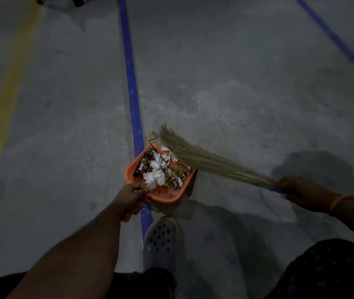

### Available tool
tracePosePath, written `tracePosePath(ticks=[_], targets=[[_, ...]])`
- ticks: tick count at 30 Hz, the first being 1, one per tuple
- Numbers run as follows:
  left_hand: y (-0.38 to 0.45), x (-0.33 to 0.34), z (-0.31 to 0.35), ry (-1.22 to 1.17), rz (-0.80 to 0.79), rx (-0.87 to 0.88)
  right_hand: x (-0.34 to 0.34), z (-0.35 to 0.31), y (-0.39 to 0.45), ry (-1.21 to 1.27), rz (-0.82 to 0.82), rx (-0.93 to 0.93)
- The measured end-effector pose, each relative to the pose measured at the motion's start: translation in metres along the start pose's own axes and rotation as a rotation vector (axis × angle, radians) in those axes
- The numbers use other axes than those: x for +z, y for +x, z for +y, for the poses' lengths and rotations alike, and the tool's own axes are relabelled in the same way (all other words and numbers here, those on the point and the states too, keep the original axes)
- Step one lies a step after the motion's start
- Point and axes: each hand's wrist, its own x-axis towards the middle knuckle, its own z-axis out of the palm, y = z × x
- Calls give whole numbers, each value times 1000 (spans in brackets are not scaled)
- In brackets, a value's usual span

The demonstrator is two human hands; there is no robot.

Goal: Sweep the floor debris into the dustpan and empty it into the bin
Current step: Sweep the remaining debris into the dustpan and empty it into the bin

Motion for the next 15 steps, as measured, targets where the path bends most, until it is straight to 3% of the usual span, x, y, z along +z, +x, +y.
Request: tracePosePath(ticks=[15], targets=[[-46, -15, -41, -62, 22, -31, -49, -4, 20, 8, 137, 119]])
